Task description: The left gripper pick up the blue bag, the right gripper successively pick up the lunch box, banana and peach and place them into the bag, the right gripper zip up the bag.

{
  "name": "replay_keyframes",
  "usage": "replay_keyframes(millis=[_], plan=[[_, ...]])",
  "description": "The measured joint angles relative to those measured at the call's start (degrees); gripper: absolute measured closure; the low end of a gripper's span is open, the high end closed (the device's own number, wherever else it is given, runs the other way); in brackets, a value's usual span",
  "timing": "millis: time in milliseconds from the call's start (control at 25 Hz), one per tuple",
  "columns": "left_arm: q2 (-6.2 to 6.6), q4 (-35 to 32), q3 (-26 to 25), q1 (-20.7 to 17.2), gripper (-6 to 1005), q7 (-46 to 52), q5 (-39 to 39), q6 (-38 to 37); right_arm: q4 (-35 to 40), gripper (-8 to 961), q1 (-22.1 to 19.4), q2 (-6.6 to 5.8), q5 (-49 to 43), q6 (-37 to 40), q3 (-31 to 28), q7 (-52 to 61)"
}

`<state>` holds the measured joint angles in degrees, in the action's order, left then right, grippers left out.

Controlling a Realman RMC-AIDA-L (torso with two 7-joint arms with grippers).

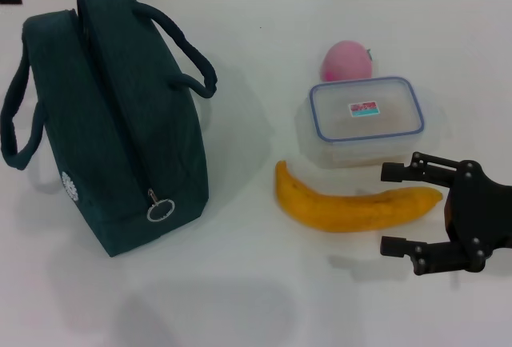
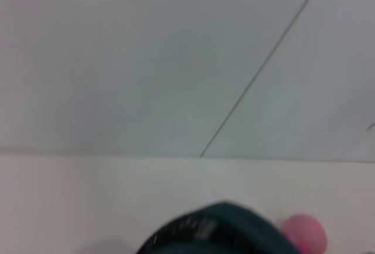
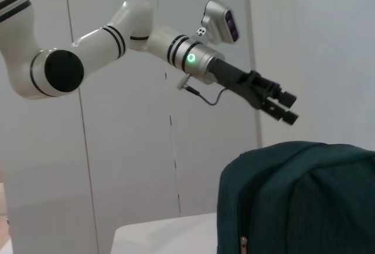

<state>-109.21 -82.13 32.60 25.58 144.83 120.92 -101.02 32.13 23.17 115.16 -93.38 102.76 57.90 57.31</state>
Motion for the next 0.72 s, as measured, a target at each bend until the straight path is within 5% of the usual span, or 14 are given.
replay_keyframes(millis=[520, 720], plan=[[-0.32, -4.84, 11.16, 1.84, 123, 18.44, 4.18, -4.55, -0.22, 68, 0.6, -0.73, 0.05, -1.47, -0.06, -0.58], [-0.73, -4.46, 11.39, 2.18, 123, 19.49, 8.94, -4.52, -0.2, 69, 1.15, -0.74, 0.05, -2.44, -0.08, -0.62]])
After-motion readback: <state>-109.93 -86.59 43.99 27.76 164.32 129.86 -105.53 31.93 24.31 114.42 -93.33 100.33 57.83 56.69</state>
